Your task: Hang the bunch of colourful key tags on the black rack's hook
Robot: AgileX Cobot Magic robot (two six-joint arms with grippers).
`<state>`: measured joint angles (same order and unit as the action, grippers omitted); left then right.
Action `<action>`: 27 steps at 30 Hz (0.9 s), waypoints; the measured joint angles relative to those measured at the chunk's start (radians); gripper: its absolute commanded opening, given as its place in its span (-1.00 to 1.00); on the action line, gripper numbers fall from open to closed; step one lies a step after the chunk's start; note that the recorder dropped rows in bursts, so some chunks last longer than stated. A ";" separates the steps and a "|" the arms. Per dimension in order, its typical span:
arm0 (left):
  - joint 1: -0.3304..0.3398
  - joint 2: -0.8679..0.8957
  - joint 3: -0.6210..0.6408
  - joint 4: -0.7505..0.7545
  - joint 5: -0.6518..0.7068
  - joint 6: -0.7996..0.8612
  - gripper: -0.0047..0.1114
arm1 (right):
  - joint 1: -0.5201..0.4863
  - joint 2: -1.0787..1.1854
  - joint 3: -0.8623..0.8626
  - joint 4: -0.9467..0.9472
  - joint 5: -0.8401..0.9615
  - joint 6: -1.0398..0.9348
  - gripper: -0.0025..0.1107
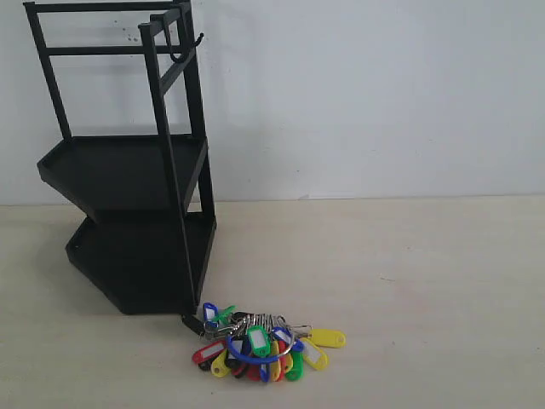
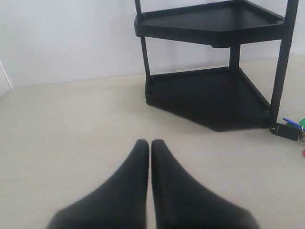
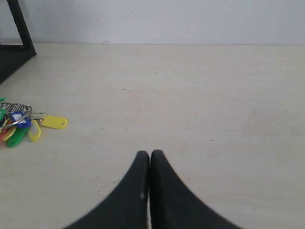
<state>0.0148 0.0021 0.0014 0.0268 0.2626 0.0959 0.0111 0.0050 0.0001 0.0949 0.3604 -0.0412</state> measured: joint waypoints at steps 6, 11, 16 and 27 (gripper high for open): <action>0.000 0.000 0.000 0.000 0.000 0.000 -0.84 | 0.000 0.000 0.000 0.000 0.000 0.000 -0.96; 0.000 0.000 0.000 0.000 0.000 0.000 -0.84 | 0.000 0.000 0.000 0.000 0.000 0.000 -0.96; 0.000 0.000 0.000 0.000 0.000 0.000 -0.84 | 0.000 0.000 0.000 0.000 0.000 0.000 -0.96; 0.000 0.000 0.000 0.000 0.000 0.000 -0.84 | 0.000 0.000 0.000 0.000 -0.161 0.000 -0.96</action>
<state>0.0148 0.0021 0.0014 0.0268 0.2626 0.0959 0.0111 0.0050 0.0001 0.0949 0.1999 -0.0412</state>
